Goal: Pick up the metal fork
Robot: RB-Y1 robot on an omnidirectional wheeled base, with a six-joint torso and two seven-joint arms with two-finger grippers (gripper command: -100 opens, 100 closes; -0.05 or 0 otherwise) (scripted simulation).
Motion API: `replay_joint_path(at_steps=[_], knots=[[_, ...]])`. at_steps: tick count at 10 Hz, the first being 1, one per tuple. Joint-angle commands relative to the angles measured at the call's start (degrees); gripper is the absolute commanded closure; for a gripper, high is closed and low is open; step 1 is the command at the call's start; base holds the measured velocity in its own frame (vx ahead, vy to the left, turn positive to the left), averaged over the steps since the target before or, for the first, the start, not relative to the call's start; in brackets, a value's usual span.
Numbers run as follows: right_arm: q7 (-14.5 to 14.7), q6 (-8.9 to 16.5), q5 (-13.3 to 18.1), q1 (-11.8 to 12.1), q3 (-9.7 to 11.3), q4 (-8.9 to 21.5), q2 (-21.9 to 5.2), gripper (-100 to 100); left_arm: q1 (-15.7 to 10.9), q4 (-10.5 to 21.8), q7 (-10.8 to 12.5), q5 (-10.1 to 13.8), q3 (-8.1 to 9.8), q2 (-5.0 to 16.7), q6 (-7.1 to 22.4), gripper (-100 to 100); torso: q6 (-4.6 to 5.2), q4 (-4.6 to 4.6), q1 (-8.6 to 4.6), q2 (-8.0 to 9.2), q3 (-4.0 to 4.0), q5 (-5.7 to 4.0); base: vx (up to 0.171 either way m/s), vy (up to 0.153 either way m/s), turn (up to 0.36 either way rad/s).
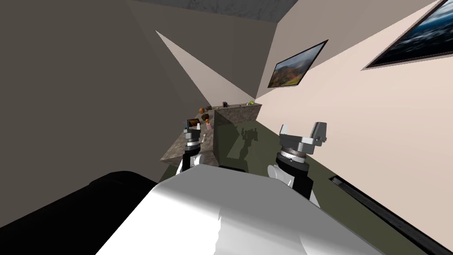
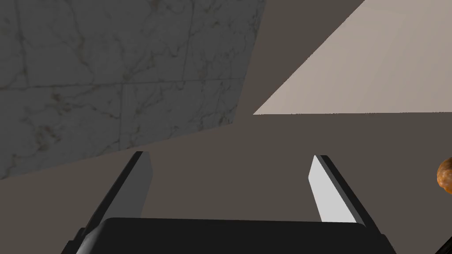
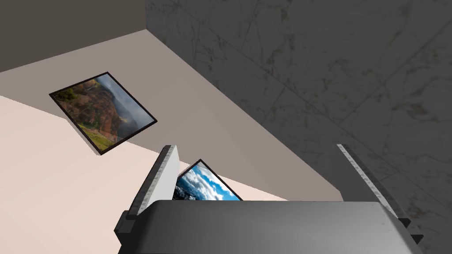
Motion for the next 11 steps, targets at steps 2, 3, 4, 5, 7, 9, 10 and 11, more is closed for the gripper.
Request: replay_joint_path(at_steps=[2,3,4,5,7,9,10,11], knots=[[0.0,0.0,0.0,0.0,0.0,0.0,0.0,0,1.6,1.2,0.1,0.7,0.88,3.8,0.2,-100,0.0,0.0,-0.08,0.03,0.01,-0.01,-0.013,-0.042,-0.002],[0.0,0.0,0.0,0.0,0.0,0.0,0.0,0,2.6,2.0,0.2,1.2,1.44,5.6,0.3,-100,0.0,0.01,-0.16,0.07,0.04,-0.03,-0.04,-0.071,-0.008],[0.0,0.0,0.0,0.0,0.0,0.0,0.0,0,3.9,2.9,0.3,1.7,2.1,7.5,0.5,-100,0.0,0.03,-0.23,0.14,0.08,-0.05,-0.056,-0.089,-0.018],[0.0,0.0,0.0,0.0,0.0,0.0,0.0,0,5.3,4.0,0.4,2.3,2.84,9.3,0.8,-100,0.0,0.04,-0.3,0.2,0.12,-0.06,-0.044,-0.106,-0.031],[0.0,0.0,0.0,0.0,0.0,0.0,0.0,0,6.9,5.1,0.5,3.0,3.66,11.6,1.1,-100,0.0,0.04,-0.46,0.18,0.11,-0.1,-0.026,-0.109,-0.027],[0.0,0.0,0.0,0.0,0.0,0.0,0.0,0,10.5,7.8,0.8,4.4,5.45,15.1,1.9,-100,0.01,0.02,-0.26,0.11,0.06,-0.06,-0.026,-0.074,-0.068],[0.0,0.0,0.0,0.0,0.0,0.0,0.0,0,10.5,7.8,0.8,4.4,5.45,15.7,1.9,-100,0.01,0.03,-0.3,0.14,0.08,-0.07,-0.024,-0.081,-0.021],[0.0,0.0,0.0,0.0,0.0,0.0,0.0,0,12.5,9.2,1.0,5.2,6.4,17.7,2.4,-100,0.0,0.03,-0.28,0.12,0.07,-0.07,-0.03,-0.083,-0.064]])
